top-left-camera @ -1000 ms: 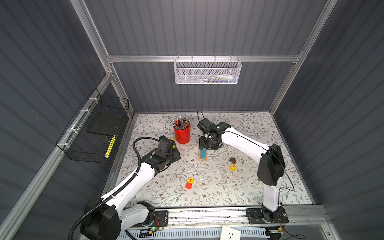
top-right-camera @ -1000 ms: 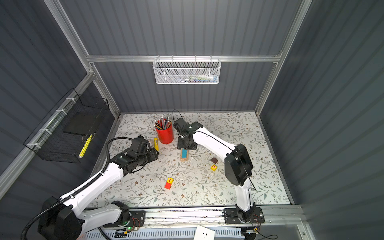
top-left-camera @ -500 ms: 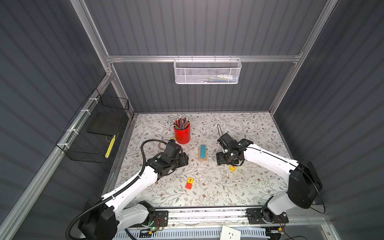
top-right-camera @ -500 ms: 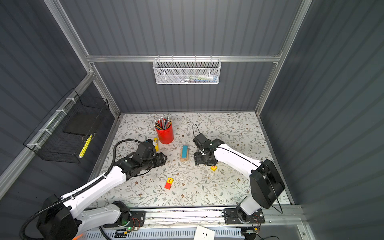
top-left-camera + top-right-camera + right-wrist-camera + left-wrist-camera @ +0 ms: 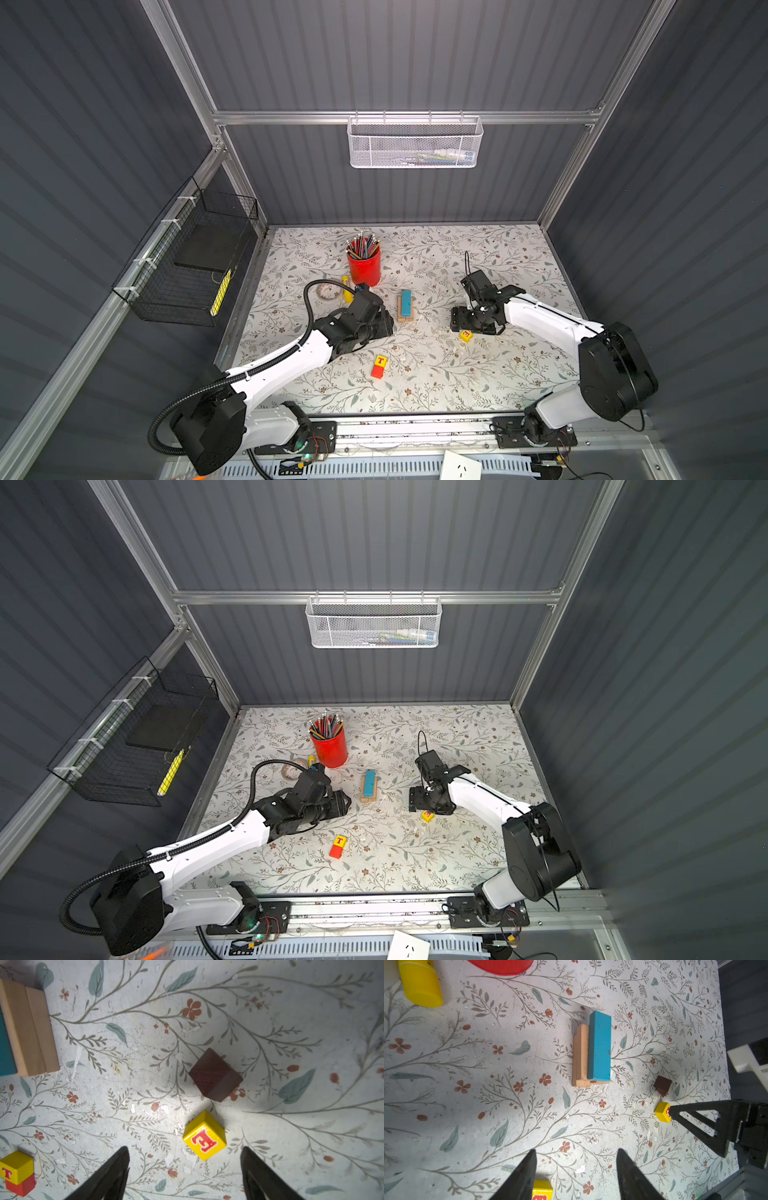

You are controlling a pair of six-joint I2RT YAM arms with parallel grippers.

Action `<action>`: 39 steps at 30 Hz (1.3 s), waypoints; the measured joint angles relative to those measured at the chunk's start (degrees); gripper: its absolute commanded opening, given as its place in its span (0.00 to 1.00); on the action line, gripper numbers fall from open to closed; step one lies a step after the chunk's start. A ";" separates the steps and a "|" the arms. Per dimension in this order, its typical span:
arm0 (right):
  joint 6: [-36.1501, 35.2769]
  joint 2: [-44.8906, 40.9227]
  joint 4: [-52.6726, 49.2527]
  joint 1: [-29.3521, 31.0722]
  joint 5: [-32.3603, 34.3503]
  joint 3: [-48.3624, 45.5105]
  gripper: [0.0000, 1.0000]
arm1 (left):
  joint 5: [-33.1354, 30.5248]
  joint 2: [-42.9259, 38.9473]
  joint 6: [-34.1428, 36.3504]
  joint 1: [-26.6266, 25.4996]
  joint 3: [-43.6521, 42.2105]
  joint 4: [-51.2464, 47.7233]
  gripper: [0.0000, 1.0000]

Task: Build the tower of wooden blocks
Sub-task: 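Move the right gripper to the yellow E cube and grasp it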

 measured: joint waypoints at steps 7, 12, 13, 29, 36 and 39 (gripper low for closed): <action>-1.81 3.48 2.95 -0.15 -0.48 -0.57 0.83 | -1.27 1.60 0.00 -0.26 0.31 -0.04 0.63; -2.36 5.84 3.72 0.28 -1.84 -1.33 0.80 | -3.23 1.66 0.00 -0.26 1.14 -0.68 0.64; -2.34 5.66 3.72 0.63 -1.84 -1.68 0.79 | -3.52 1.64 0.00 -0.26 1.18 -0.68 0.64; -1.01 6.54 -1.60 6.08 4.09 0.33 0.65 | -6.36 1.64 0.04 -0.26 1.29 -2.51 0.64; 1.40 8.57 -2.10 6.08 5.27 2.01 0.55 | -6.75 1.64 0.09 -0.26 1.31 -2.69 0.64; 3.52 8.61 -2.32 6.08 5.79 2.54 0.50 | -6.93 1.64 0.09 -0.26 1.42 -3.06 0.65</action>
